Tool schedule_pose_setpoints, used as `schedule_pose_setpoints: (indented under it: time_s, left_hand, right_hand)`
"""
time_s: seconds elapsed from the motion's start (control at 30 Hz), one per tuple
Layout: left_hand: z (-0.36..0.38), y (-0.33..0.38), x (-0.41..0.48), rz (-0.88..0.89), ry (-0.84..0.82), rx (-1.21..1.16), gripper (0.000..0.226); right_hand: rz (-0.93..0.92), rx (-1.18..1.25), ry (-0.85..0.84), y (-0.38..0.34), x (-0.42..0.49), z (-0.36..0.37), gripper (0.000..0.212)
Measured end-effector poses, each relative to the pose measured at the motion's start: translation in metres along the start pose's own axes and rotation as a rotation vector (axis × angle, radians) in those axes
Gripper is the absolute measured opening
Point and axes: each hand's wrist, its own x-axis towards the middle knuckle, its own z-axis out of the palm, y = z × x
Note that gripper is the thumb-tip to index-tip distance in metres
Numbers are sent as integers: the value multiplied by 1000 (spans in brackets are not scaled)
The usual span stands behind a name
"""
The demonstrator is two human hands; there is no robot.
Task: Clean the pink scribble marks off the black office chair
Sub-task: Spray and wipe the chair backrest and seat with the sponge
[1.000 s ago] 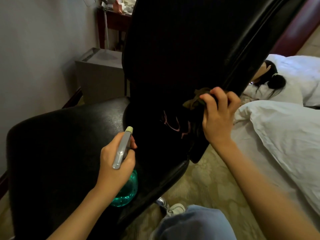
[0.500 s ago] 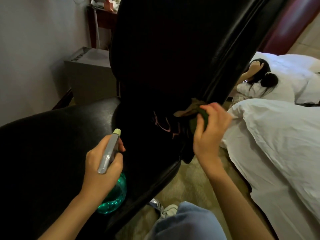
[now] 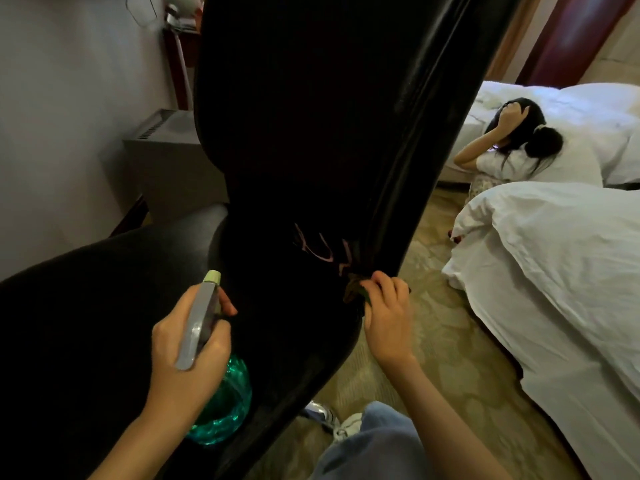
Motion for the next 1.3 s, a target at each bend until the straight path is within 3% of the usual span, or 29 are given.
schedule_pose_setpoints:
  time_s: [0.13,0.2,0.3,0.53,0.8,0.87,0.97,1.03,1.1,1.2,1.3]
  left_hand:
    - [-1,-2,1,5,-4,16,33]
    - [-1,-1,1,12,-5,8,31]
    - [0,0,1,4,-13,-24,29]
    - [-5,-6,1,15,18,-47,32]
    - [-8,-8,0,50,27,-96,34]
    - [-8,-9,0,52,38,-106,32]
    - [-8,-10,0,38,35,-169,20]
    - [-7,-11,0,15,30,-220,16]
    - [-6,-12,2,13,16,-246,13]
    - [-5,-15,2,33,-6,-266,9]
    - [-4,-19,6,30,-4,-266,7]
  right_hand:
    - [-4,209,247,-27,29,-41,22]
    - [-83,187,390,-43,61,-69,32]
    - [-183,98,516,-60,114,-96,27]
    - [-396,-328,351,-42,124,-53,28]
    - [-711,-448,166,-5,64,-26,27]
    - [-736,-469,40,2,49,-26,41]
    - [-580,-435,-133,-3,36,-31,69]
    - [-576,-390,-62,-19,46,-41,59]
    - [-629,-327,112,-43,75,-57,33]
    - [-598,-351,273,-81,136,-75,25]
    - [-502,-518,136,-96,179,-68,28]
